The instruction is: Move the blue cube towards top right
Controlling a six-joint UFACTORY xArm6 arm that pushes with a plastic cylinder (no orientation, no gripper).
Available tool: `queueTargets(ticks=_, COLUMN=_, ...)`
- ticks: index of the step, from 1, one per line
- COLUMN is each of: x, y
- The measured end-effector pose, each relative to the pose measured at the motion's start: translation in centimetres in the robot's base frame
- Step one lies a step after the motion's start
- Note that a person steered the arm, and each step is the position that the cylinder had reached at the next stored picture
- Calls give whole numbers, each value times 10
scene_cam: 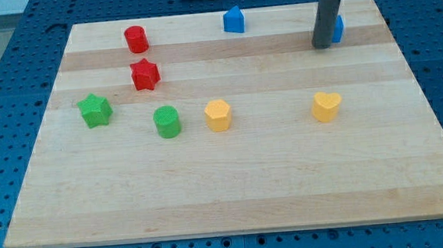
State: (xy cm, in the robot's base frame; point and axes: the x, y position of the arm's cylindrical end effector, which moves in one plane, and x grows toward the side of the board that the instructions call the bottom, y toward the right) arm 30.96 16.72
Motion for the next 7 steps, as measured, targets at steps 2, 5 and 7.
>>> queueTargets(ticks=2, x=-1, y=1)
queueTargets(ticks=5, x=-10, y=48)
queueTargets(ticks=7, x=-19, y=48)
